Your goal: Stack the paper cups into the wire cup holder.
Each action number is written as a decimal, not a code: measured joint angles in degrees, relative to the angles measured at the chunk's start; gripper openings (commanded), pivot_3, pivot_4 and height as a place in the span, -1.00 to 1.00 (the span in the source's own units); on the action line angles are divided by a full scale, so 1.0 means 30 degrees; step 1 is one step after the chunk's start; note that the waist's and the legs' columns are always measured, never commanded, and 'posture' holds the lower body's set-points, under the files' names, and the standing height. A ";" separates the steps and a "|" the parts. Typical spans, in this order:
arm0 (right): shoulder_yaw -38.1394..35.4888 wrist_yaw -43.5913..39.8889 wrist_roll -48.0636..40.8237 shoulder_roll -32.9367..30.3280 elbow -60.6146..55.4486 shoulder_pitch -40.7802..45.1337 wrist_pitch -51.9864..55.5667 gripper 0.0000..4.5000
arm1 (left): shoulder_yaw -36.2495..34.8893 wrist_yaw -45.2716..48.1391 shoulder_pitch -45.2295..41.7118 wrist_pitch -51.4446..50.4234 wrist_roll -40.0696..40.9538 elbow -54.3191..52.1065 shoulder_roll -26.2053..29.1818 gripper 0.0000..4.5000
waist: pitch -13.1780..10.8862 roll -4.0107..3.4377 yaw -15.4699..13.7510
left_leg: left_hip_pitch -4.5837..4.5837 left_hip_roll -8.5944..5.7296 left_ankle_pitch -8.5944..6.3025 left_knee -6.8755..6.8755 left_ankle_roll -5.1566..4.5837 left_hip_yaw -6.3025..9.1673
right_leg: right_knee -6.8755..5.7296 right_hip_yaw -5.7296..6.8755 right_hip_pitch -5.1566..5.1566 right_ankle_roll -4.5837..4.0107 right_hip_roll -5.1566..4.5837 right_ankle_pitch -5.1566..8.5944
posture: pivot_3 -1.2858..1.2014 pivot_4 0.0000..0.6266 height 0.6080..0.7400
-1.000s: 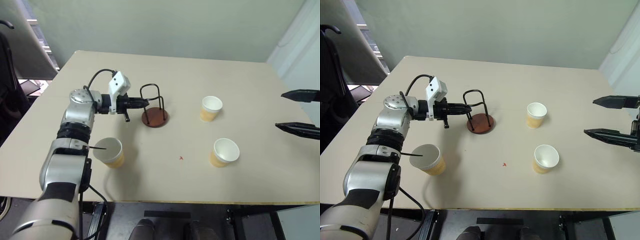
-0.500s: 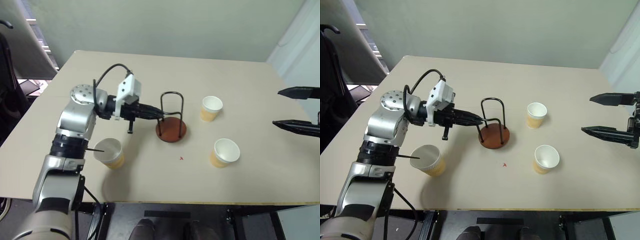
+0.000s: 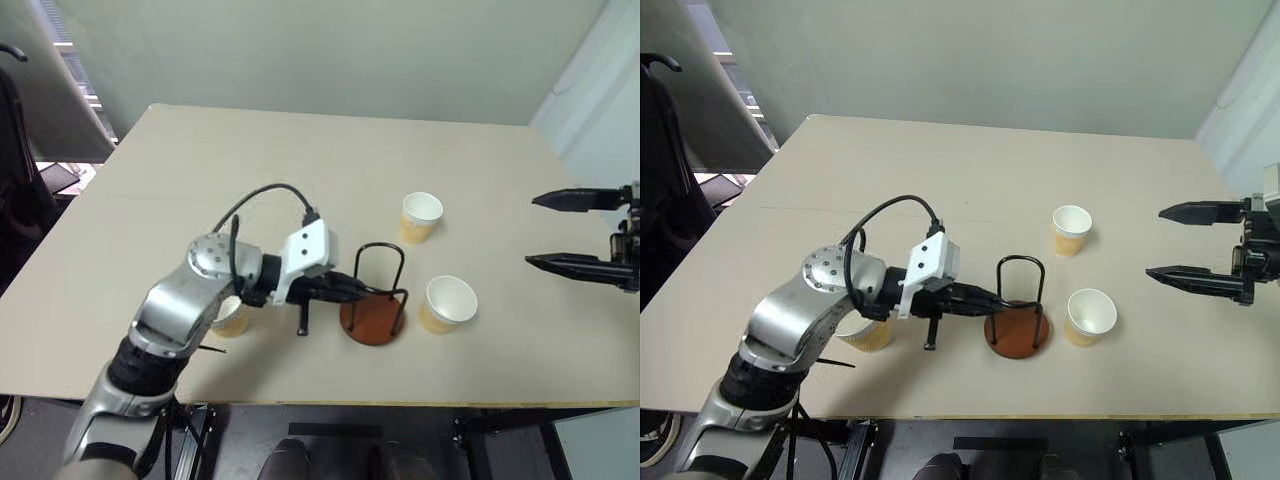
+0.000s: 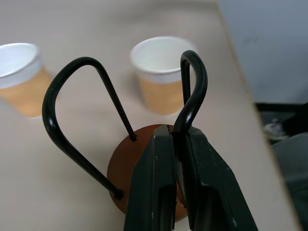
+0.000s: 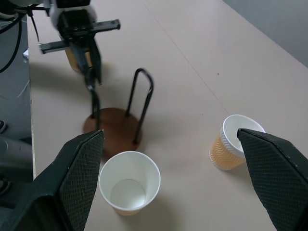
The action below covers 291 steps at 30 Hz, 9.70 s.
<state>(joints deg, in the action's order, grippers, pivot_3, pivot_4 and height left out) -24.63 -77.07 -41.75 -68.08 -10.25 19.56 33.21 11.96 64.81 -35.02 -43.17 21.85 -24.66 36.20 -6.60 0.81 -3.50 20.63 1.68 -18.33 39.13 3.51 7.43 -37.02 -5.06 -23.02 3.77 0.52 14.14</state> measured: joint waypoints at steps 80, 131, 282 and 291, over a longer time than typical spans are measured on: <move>1.2066 -0.2034 0.8628 0.3059 -0.0493 0.2232 -0.5059 -0.99 | -1.2219 0.1147 0.7237 0.0713 0.8580 -0.1856 0.8622 1.00 | -0.0006 -0.0003 0.0409 | -0.0187 0.0016 -0.0082 -0.0241 -0.0083 0.0007 | 0.0006 -0.0006 0.0022 -0.0159 -0.0271 0.0091 | 0.03 -0.52 1.00; 1.3954 -0.2272 1.1571 0.8612 1.0202 1.4831 -0.9306 0.99 | -1.1283 -0.0136 0.7208 0.0900 0.8807 -0.2252 0.9299 1.00 | -0.0007 -0.0005 0.0547 | -0.0172 0.0152 -0.0042 -0.0359 0.0145 0.0184 | -0.0134 -0.0042 -0.0141 -0.0389 0.0015 0.0128 | 0.03 -0.52 1.00; -0.0725 0.1528 -0.6594 0.2211 -0.3518 0.3031 0.3622 1.00 | -0.8092 0.3296 1.0808 0.5546 0.0247 0.3000 1.1509 -0.99 | -0.0011 0.0006 0.0886 | -0.0266 0.0346 -0.0200 -0.0318 0.0315 -0.0073 | -0.0316 -0.0450 -0.0223 -0.0620 0.0417 0.0251 | 0.03 -0.52 1.00; -0.2051 0.3330 -0.9692 0.2125 -0.4412 0.2711 0.4804 1.00 | -0.6819 0.4684 0.5067 0.5441 0.2457 0.3416 1.0246 -0.99 | -0.0005 0.0017 0.0754 | -0.0261 0.0344 -0.0196 -0.0305 0.0321 -0.0060 | -0.0313 -0.0446 -0.0221 -0.0607 0.0416 0.0244 | 0.03 -0.52 1.00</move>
<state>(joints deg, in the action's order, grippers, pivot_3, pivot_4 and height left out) -30.79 -67.08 -70.82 -61.71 -23.49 27.70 47.62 -8.50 78.86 -19.82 -26.85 29.22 -14.42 66.94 -6.61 0.86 -1.24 19.85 2.71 -18.92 38.21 4.47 7.25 -37.96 -6.40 -23.69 1.95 1.77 14.87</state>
